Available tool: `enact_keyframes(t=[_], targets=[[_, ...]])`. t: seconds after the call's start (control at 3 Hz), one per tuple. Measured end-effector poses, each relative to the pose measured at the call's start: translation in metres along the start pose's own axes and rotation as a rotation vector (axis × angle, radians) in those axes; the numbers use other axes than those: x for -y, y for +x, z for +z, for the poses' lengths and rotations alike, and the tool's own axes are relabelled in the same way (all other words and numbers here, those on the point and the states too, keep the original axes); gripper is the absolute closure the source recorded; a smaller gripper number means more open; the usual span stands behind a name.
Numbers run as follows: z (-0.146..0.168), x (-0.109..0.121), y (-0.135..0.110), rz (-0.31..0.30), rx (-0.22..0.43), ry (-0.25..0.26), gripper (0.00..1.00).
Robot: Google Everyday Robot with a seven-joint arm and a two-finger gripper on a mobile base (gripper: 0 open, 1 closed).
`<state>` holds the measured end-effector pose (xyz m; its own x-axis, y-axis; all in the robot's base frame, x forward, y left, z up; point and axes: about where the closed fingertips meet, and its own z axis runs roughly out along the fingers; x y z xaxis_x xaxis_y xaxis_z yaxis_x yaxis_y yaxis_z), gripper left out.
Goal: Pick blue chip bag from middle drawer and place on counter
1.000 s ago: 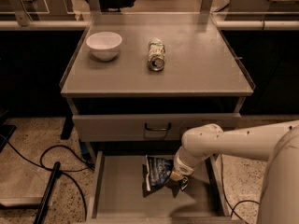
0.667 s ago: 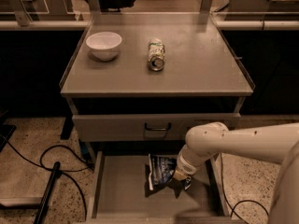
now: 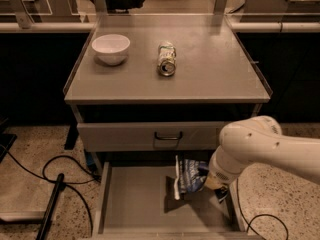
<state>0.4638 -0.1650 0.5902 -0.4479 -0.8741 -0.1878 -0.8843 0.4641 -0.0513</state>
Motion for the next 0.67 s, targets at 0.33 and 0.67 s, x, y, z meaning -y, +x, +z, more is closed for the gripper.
enact_keyframes(t=[0.33, 0.67], targets=[[-0.0171, 0.0027, -0.0029, -0.007, 0.005, 0.029, 1.00], [-0.0155, 0.0020, -0.0075, -0.014, 0.008, 0.031, 1.00]])
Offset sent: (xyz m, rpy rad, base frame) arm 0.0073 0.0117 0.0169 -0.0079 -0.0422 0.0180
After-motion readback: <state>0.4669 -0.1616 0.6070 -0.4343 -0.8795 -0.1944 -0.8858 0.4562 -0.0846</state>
